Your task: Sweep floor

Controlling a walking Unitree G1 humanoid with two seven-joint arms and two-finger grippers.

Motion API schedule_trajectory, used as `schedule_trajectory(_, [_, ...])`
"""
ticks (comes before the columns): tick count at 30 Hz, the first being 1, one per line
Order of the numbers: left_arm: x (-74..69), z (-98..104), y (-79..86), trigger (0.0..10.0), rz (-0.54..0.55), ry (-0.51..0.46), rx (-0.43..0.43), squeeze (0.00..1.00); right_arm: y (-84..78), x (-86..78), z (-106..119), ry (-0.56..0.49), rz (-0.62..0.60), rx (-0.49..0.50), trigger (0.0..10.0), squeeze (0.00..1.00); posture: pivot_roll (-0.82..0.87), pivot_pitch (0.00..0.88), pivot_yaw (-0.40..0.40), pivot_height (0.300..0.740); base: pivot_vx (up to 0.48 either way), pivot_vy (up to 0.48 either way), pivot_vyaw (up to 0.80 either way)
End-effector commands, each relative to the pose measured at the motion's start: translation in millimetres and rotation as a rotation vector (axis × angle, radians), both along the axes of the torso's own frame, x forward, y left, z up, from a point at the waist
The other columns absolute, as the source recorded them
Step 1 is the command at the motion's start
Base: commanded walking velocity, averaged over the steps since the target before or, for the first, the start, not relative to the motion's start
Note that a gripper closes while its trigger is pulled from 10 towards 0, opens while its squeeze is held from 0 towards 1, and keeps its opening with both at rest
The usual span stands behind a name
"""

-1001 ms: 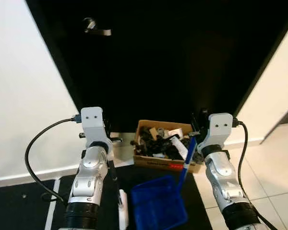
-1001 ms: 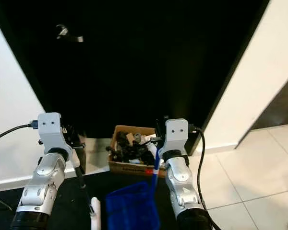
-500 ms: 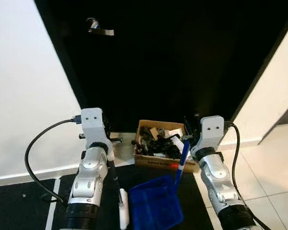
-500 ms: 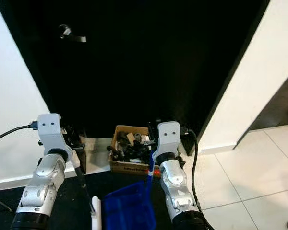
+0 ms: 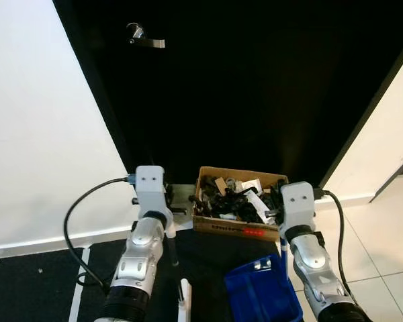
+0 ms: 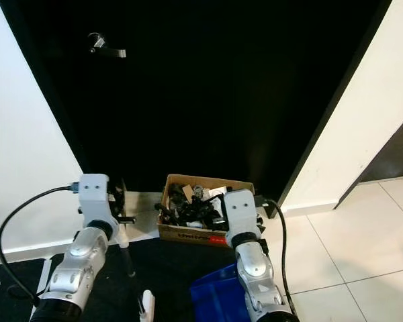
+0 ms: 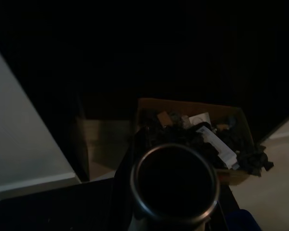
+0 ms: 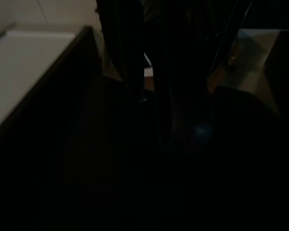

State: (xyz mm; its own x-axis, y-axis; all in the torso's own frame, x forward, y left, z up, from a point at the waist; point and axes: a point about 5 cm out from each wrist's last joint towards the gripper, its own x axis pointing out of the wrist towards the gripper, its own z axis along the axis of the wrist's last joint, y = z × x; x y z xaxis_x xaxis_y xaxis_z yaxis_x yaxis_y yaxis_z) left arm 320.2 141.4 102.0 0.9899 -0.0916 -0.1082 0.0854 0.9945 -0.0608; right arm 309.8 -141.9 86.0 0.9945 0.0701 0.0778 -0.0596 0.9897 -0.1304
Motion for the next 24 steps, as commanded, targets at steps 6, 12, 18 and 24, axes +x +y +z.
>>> schedule_trajectory(6, [-9.3, -11, -12.8, 10.0, -0.091, 0.011, 0.048, 0.0, -21.0, 1.4, 9, -0.041, -0.148, 0.108, 10.0, 0.0, -0.07, 0.094, 0.069, 0.74, 0.0, 0.0, 0.0])
schedule_trajectory(12, [-11.1, -13, -10.0, 10.0, -0.09, 0.015, 0.058, 0.0, -34.0, 2.0, 11, -0.049, -0.186, 0.101, 10.0, 0.0, -0.08, 0.078, 0.086, 0.74, 0.0, 0.0, 0.0])
schedule_trajectory(18, [-10.6, -14, -0.5, 10.0, -0.055, 0.019, 0.07, 0.0, -36.0, 2.4, 7, -0.02, -0.183, 0.122, 10.0, 0.0, -0.09, 0.076, 0.084, 0.74, 0.0, 0.0, 0.0])
schedule_trajectory(24, [-8.4, -13, 14.2, 10.0, 0.012, 0.026, 0.035, 0.0, -31.5, 1.7, 5, -0.025, -0.152, 0.08, 10.0, 0.0, -0.09, 0.064, 0.087, 0.74, 0.0, 0.0, 0.0])
